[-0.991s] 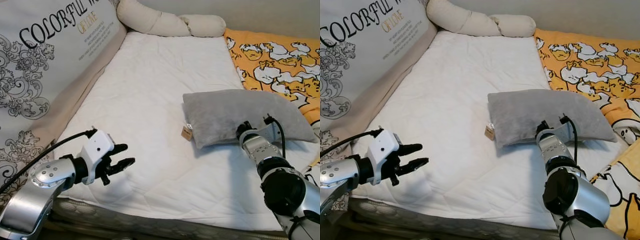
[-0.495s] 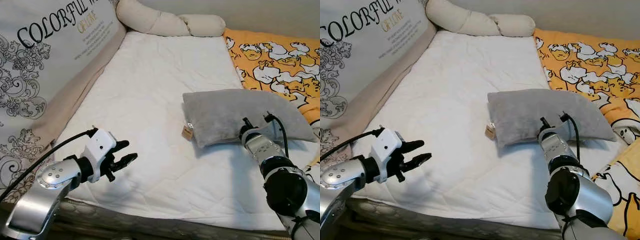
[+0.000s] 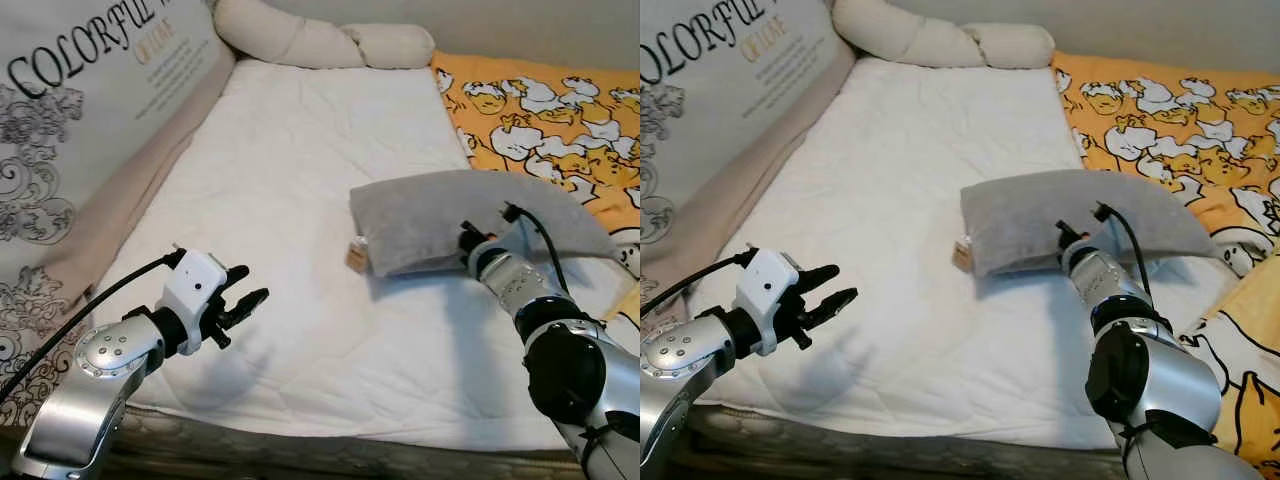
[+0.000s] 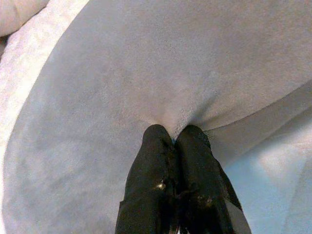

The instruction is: Clean up the room

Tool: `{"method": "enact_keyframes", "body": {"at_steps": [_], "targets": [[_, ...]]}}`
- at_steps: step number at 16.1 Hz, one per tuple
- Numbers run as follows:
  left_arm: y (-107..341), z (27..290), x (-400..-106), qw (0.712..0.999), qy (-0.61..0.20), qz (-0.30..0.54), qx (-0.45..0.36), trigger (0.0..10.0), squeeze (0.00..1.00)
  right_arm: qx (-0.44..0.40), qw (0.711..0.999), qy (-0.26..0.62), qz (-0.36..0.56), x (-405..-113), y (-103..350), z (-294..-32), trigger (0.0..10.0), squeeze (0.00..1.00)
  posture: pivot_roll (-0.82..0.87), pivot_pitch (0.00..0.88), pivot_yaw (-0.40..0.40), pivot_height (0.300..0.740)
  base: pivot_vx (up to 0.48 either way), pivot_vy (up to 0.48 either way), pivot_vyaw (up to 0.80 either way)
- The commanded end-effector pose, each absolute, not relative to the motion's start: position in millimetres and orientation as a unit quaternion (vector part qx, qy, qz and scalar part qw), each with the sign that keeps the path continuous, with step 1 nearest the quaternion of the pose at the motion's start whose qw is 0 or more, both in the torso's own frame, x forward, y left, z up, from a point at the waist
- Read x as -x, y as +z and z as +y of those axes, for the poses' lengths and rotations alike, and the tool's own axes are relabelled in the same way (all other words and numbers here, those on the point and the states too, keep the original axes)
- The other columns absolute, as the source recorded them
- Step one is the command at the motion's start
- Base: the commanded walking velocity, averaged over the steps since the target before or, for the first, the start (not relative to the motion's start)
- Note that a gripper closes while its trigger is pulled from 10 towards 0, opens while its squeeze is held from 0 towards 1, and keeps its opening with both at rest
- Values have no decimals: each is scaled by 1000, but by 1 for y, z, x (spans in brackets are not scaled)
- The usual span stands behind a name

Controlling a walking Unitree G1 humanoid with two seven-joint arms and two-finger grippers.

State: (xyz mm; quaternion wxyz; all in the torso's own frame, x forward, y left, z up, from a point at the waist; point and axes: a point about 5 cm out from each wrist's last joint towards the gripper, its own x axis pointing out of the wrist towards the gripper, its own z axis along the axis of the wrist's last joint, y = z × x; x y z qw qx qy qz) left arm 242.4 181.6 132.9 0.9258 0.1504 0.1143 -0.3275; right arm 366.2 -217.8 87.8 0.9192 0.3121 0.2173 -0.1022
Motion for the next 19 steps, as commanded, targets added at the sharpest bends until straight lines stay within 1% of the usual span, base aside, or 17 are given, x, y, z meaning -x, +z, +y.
{"method": "enact_keyframes", "body": {"at_steps": [1, 2, 4, 6, 7, 9, 11, 14, 15, 16, 17, 19], "targets": [[135, 182, -245, 929, -320, 107, -155, 10000, 0, -306, 928, -67, 203, -377, 104, -209, 0, 0, 123, 0, -58, 740, 0, 0, 0], [136, 182, -248, 931, -313, 101, -156, 10000, 0, -308, 933, -7, 188, -386, 120, -197, 0, 0, 121, 0, -57, 740, 0, 0, 0], [137, 183, -251, 933, -308, 97, -157, 10000, 0, -294, 937, 65, 179, -392, 136, -185, 0, 0, 116, 0, -51, 740, 0, 0, 0], [138, 184, -253, 934, -306, 95, -159, 10000, 0, -284, 937, 102, 178, -393, 141, -179, 0, 0, 115, 0, -49, 740, 0, 0, 0], [138, 186, -255, 935, -300, 93, -163, 10000, 0, -277, 934, 145, 176, -394, 146, -170, 0, 0, 116, 0, -49, 740, 0, 0, 0], [142, 193, -260, 943, -274, 86, -169, 10000, 0, -264, 919, 242, 168, -396, 161, -149, 0, 0, 121, 0, -53, 740, 0, 0, 0], [142, 199, -260, 946, -258, 86, -176, 10000, 0, -264, 906, 291, 158, -396, 171, -139, 0, 0, 128, 0, -60, 740, 0, 0, 0], [142, 210, -262, 955, -217, 86, -183, 10000, 0, -277, 872, 386, 119, -392, 192, -125, 0, 0, 135, 0, -67, 740, 0, 0, 0], [142, 213, -263, 956, -209, 87, -186, 10000, 0, -278, 863, 409, 106, -390, 198, -123, 0, 0, 136, 0, -67, 740, 0, 0, 0], [141, 218, -263, 958, -193, 93, -192, 10000, 0, -272, 836, 469, 81, -379, 210, -120, 0, 0, 133, 0, -65, 740, 0, 0, 0], [141, 220, -262, 958, -190, 93, -192, 10000, 0, -256, 831, 488, 78, -374, 209, -122, 0, 0, 129, 0, -63, 740, 0, 0, 0], [139, 226, -263, 961, -169, 98, -196, 10000, 0, -241, 829, 499, 78, -364, 198, -137, 0, 0, 128, 0, -60, 740, 0, 0, 0]]}}
